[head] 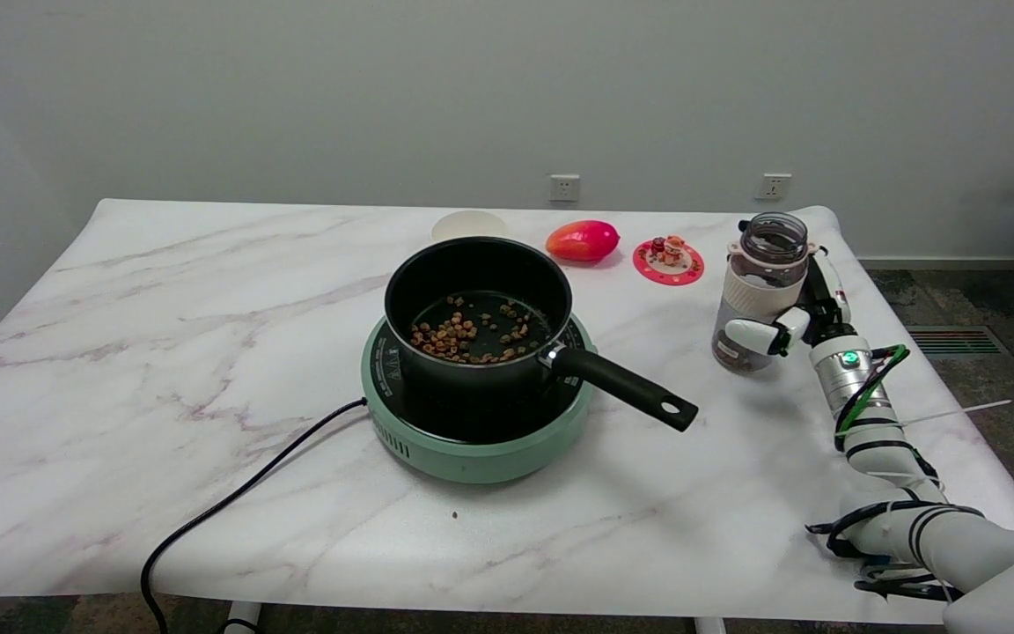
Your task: Place the bottle onto the table.
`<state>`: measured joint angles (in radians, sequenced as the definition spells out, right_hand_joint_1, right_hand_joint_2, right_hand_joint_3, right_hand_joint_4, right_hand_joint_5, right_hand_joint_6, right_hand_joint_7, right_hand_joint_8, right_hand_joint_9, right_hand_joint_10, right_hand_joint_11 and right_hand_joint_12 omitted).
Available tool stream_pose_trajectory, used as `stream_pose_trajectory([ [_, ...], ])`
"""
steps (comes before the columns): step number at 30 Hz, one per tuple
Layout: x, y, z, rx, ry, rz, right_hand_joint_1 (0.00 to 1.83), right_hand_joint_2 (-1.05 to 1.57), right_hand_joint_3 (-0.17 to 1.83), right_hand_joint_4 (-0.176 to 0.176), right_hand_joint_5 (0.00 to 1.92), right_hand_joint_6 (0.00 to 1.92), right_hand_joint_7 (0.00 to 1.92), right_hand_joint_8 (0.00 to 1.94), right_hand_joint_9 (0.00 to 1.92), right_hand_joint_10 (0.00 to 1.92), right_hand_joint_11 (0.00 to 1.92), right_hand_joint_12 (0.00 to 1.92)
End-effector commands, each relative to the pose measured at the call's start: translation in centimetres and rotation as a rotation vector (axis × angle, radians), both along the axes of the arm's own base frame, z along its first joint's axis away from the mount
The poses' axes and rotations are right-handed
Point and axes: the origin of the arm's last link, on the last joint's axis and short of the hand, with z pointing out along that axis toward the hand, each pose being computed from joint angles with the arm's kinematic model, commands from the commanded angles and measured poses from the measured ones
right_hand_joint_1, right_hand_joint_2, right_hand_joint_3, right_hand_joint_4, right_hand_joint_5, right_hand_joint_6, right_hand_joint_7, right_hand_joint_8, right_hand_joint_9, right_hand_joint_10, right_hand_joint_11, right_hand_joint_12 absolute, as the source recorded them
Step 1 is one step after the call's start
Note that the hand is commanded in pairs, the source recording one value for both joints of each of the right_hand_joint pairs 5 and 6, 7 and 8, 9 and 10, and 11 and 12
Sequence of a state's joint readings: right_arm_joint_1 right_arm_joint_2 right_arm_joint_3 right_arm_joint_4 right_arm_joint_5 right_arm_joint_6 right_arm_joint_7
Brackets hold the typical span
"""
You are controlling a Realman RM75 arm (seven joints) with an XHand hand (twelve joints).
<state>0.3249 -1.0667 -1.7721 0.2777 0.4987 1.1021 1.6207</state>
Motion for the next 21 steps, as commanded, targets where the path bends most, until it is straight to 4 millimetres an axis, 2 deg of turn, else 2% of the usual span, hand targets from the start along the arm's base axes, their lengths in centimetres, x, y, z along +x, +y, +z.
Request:
stream_pose_trajectory([
  [1, -0.4, 0.9, 0.3, -0.015, -0.003, -0.003, 1.3, -0.7, 1.24, 0.0, 0.45, 0.45, 0.94, 0.94, 0.65, 0.65, 0.64, 0.64],
  [21, -0.3, 2.6, 2.1, -0.049, 0.019, -0.018, 1.3, -0.74, 1.09, 0.0, 0.38, 0.38, 0.87, 0.87, 0.62, 0.62, 0.63, 0.63],
])
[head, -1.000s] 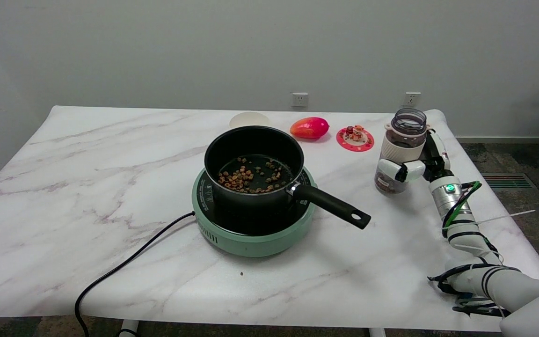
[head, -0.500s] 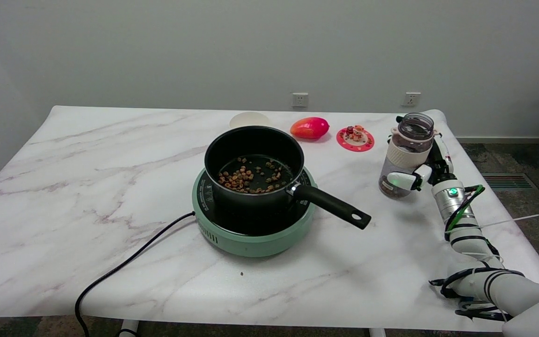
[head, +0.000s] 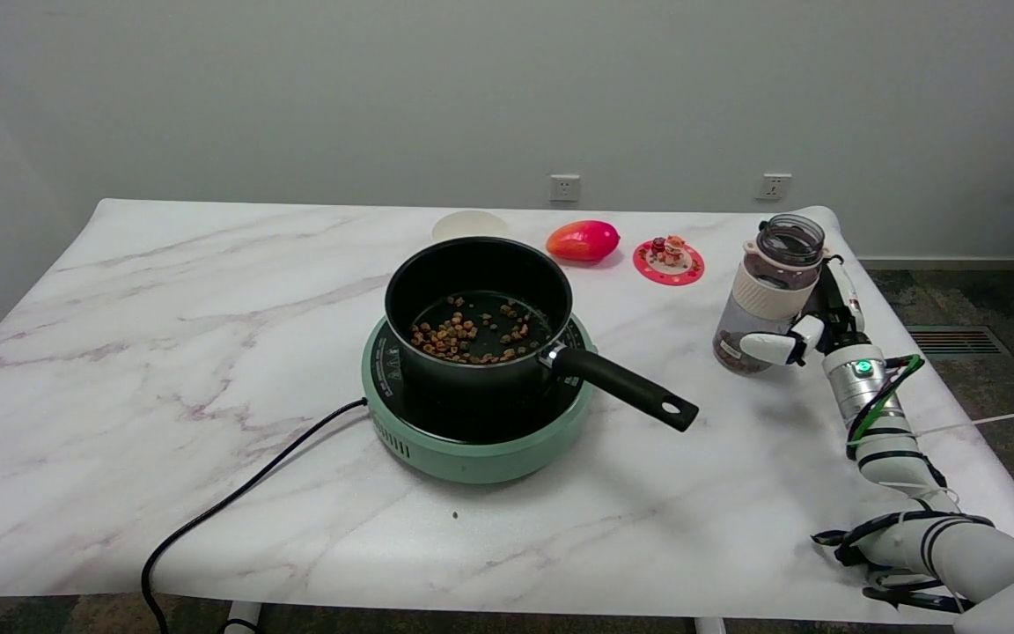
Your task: Place the bottle onto the table.
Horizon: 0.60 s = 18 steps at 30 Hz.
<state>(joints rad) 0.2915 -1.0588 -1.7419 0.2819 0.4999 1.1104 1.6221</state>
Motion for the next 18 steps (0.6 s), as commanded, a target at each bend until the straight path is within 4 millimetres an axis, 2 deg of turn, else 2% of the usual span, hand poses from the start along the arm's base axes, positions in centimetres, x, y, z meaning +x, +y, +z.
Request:
stream_pose_trajectory([
  [1, 0.1, 1.4, 1.5, -0.026, 0.02, -0.012, 1.3, -0.74, 1.09, 0.0, 0.38, 0.38, 0.87, 0.87, 0.62, 0.62, 0.63, 0.63],
  [3, 0.2, 1.6, 1.8, -0.031, 0.023, -0.015, 1.29, -0.75, 1.1, 0.0, 0.38, 0.38, 0.86, 0.86, 0.62, 0.62, 0.63, 0.63],
  [7, 0.4, 2.2, 2.7, -0.053, 0.032, -0.019, 1.29, -0.8, 1.12, 0.0, 0.37, 0.37, 0.71, 0.71, 0.6, 0.6, 0.64, 0.64],
  [10, 0.7, 3.0, 4.0, -0.082, 0.045, -0.025, 1.29, -0.81, 1.12, 0.0, 0.37, 0.37, 0.63, 0.63, 0.58, 0.58, 0.63, 0.63],
  [15, 1.5, 5.4, 6.8, -0.147, 0.07, -0.041, 1.31, -0.82, 1.06, 0.0, 0.33, 0.33, 0.59, 0.59, 0.57, 0.57, 0.62, 0.62],
  [18, 2.5, 6.9, 8.5, -0.137, 0.097, -0.059, 1.33, -0.8, 0.95, 0.0, 0.29, 0.29, 0.58, 0.58, 0.57, 0.57, 0.64, 0.64],
])
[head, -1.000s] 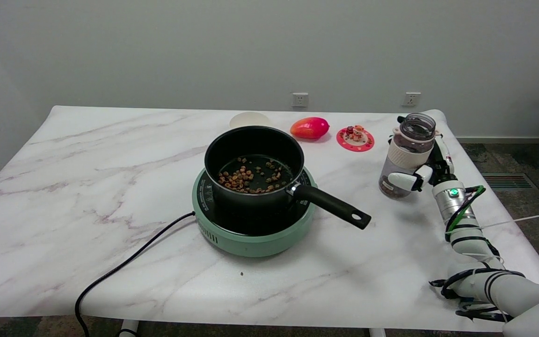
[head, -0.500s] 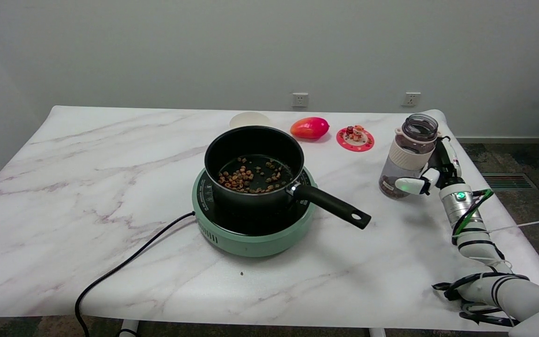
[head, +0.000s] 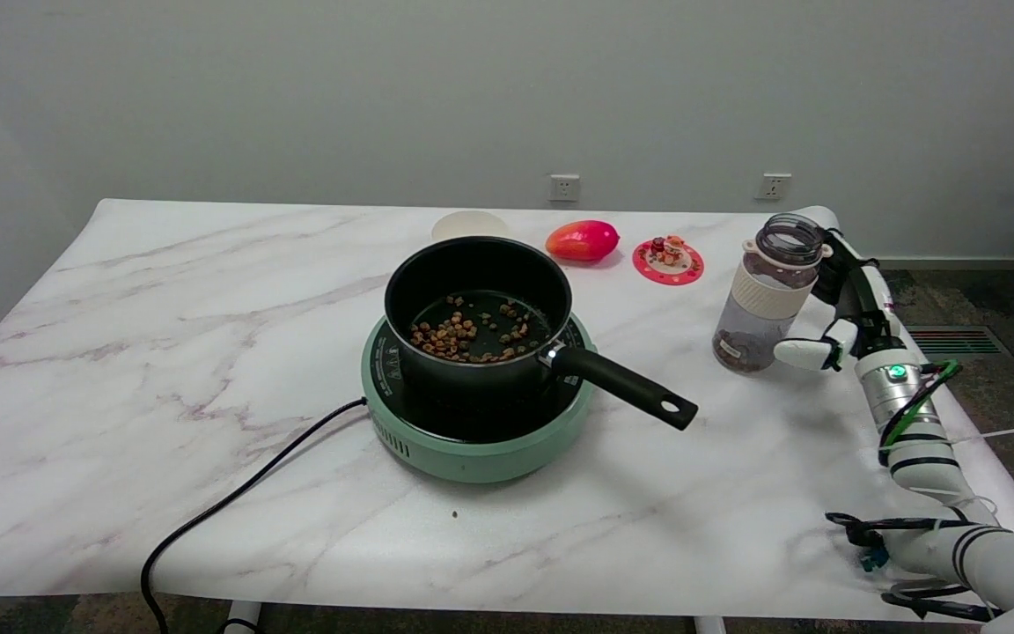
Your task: Place the bottle onto the table.
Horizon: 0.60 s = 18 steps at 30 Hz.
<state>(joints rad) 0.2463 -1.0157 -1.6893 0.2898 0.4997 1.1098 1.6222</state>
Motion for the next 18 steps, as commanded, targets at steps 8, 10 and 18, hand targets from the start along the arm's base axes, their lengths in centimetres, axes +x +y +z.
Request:
stream_pose_trajectory([
  [8, 4.4, 9.1, 10.7, -0.183, 0.127, -0.111, 1.4, -0.52, 1.11, 0.0, 0.27, 0.27, 0.59, 0.59, 0.61, 0.61, 0.73, 0.73],
  [10, 5.0, 10.1, 11.6, -0.229, 0.132, -0.089, 1.41, -0.42, 1.1, 0.0, 0.27, 0.27, 0.65, 0.65, 0.61, 0.61, 0.75, 0.75],
  [18, 7.9, 11.8, 13.7, -0.337, 0.346, -0.109, 1.45, -0.04, 0.91, 0.0, 0.16, 0.16, 0.84, 0.84, 0.74, 0.74, 0.88, 0.88],
])
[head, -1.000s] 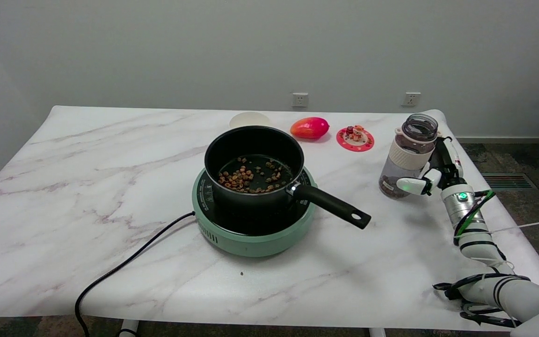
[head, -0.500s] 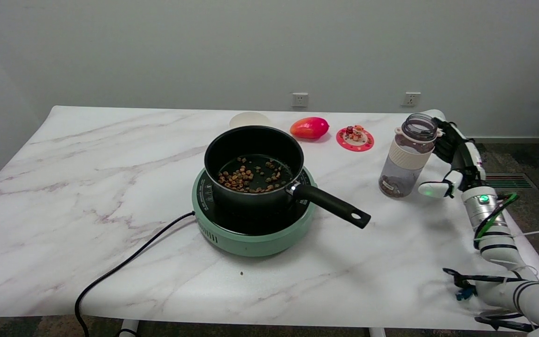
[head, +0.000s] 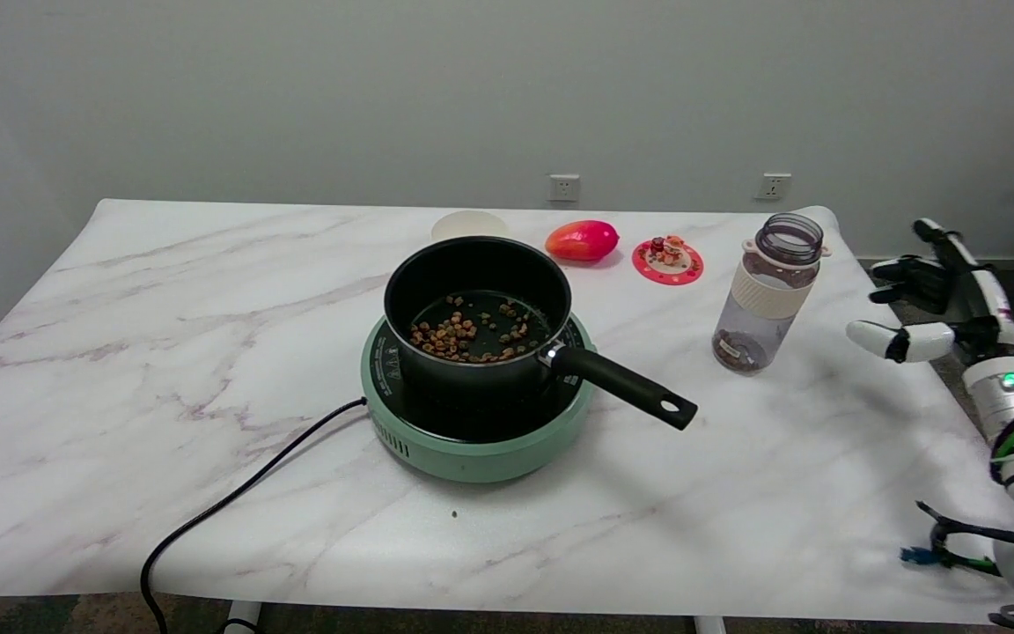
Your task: Place the bottle onto the table.
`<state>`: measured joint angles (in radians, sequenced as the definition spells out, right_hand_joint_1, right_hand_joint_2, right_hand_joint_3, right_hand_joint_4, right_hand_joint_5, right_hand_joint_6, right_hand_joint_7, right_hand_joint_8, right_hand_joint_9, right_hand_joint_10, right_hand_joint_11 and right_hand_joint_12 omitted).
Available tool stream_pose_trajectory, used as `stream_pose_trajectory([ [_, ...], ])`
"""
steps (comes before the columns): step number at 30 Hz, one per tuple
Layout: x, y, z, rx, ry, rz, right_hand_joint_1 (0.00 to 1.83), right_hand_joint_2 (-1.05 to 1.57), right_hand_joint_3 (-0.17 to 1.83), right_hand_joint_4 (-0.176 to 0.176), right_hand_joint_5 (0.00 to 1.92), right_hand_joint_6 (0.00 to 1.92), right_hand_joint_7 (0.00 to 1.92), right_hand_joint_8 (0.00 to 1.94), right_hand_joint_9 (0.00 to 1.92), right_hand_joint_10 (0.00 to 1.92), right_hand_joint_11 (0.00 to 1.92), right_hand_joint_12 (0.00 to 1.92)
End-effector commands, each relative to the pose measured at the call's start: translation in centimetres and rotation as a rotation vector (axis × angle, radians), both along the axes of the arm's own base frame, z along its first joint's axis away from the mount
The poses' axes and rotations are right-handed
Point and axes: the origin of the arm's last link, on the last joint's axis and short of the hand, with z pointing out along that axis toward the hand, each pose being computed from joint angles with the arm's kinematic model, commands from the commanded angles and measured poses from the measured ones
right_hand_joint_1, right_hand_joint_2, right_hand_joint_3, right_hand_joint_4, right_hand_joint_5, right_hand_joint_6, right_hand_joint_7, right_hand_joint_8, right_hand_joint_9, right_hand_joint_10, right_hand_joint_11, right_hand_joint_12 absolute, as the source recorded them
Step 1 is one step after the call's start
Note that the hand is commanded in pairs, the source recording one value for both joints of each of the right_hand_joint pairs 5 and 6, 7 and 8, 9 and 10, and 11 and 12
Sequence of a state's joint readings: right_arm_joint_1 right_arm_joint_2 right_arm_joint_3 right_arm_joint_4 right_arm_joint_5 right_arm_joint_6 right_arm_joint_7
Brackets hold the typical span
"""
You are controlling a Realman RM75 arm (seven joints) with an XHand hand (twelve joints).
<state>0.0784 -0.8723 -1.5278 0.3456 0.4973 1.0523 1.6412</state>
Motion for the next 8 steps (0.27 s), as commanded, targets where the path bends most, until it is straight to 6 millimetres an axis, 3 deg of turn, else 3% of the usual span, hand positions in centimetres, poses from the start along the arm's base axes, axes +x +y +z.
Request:
stream_pose_trajectory([
  [1, 5.83, 5.75, 6.47, -0.208, 0.285, -0.054, 1.45, -0.03, 0.89, 0.0, 0.16, 0.16, 0.84, 0.84, 0.76, 0.76, 0.89, 0.89],
  [8, 6.11, 6.2, 6.95, -0.242, 0.286, -0.048, 1.44, -0.02, 0.9, 0.0, 0.17, 0.17, 0.85, 0.85, 0.78, 0.78, 0.9, 0.9],
])
